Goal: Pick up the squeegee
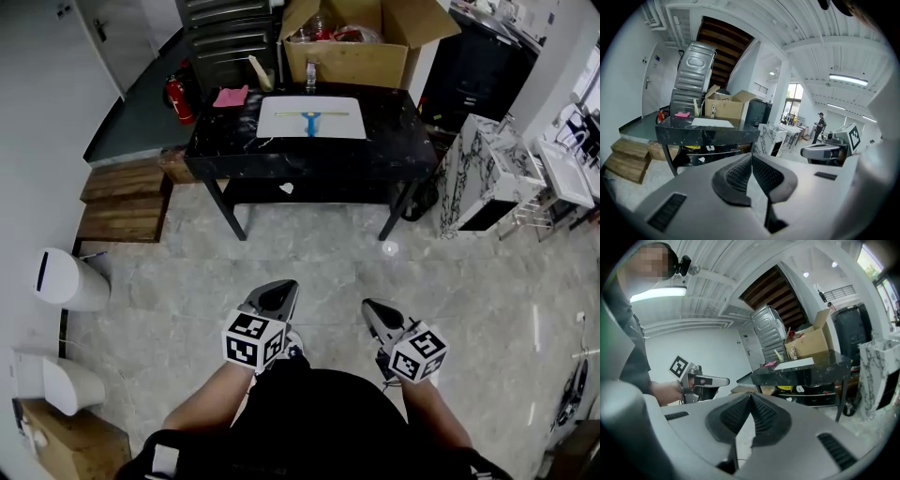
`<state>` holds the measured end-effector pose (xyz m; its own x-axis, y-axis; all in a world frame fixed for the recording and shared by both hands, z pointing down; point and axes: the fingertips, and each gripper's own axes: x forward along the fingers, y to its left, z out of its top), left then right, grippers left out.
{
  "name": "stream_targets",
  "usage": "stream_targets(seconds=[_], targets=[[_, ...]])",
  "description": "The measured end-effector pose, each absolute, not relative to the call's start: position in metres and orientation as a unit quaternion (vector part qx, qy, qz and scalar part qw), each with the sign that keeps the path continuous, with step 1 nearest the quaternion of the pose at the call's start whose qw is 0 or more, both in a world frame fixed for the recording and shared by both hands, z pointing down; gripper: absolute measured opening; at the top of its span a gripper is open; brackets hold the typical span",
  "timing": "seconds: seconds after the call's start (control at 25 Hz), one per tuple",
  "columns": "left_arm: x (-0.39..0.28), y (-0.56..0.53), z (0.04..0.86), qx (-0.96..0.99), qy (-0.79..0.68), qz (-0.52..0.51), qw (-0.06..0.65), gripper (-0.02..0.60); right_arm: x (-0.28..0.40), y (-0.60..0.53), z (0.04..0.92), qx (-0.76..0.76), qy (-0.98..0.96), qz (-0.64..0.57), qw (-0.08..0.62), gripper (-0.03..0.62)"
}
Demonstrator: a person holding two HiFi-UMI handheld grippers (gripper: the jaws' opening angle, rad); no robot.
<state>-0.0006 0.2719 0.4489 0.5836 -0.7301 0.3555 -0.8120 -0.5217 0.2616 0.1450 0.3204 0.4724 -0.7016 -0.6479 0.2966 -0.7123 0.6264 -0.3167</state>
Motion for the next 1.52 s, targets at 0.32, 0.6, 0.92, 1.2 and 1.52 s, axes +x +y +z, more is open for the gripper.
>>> stream_targets(seconds=[0.32,0.6,0.92,1.2,1.52], targets=[[-0.017,0.226,0.449,0.87,-0.438,0.096,0.203,0.017,0.132,0.275,0.477,0.392,-0.889,0.22,0.088,0.008],[-0.04,0.188,0.446,0.874,-0.434,0.091,0.2,0.017,0.113,0.231,0.473,0.41,-0.878,0.232,0.084,0.009],[-0.07,0.146,0.441,0.875,-0.436,0.079,0.196,0.017,0.085,0.194,0.473,0.417,-0.877,0.216,0.104,0.009],[-0.092,0.124,0.451,0.872,-0.437,0.075,0.206,0.017,0.067,0.171,0.473,0.424,-0.873,0.214,0.113,0.009],[-0.097,0.113,0.465,0.868,-0.435,0.081,0.225,0.017,0.067,0.153,0.481,0.429,-0.866,0.229,0.119,0.009]])
